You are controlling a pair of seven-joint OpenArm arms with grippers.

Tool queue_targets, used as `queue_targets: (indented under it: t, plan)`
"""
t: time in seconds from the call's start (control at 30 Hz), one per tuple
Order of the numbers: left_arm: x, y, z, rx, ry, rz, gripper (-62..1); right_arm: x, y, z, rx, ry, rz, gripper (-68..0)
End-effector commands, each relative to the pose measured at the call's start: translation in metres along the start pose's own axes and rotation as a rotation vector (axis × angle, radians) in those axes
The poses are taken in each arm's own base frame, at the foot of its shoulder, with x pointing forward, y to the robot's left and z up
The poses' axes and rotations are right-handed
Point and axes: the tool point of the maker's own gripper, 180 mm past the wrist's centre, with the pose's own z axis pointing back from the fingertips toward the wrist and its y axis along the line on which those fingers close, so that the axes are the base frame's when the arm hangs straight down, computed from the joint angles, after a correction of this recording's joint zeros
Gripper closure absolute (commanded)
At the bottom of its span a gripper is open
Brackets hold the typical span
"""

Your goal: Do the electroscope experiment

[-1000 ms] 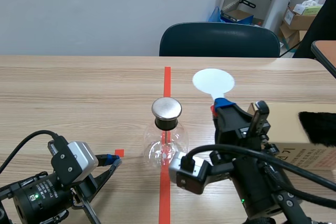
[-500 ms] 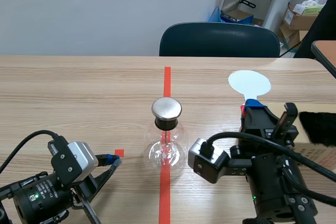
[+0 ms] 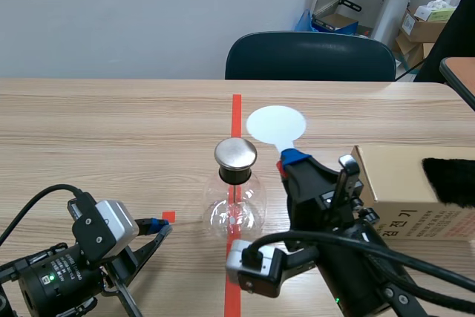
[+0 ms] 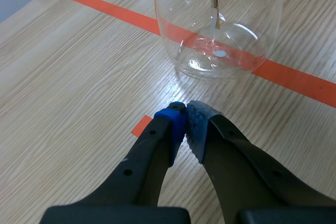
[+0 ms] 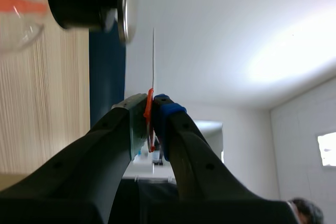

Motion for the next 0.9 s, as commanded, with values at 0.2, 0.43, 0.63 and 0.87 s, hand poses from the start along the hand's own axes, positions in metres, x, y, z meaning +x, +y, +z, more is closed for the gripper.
queue_targets:
  t: [0.2,0.43,0.63,0.87]
  plan:
    - [0.011,0.003,-0.003,0.009,-0.038,-0.002,-4.1,0.024,-0.007,-0.001,-0.026,-0.148,0.012,-1.3]
    - [0.011,0.003,-0.003,0.009,-0.038,-0.002,-4.1,0.031,-0.006,0.000,-0.026,-0.188,0.012,-1.3]
    - [0.011,0.003,-0.003,0.009,-0.038,-0.002,-4.1,0.031,-0.006,0.000,-0.026,-0.188,0.012,-1.3]
    - [0.011,0.003,-0.003,0.009,-0.038,-0.002,-4.1,0.029,-0.007,0.000,-0.026,-0.180,0.012,-1.3]
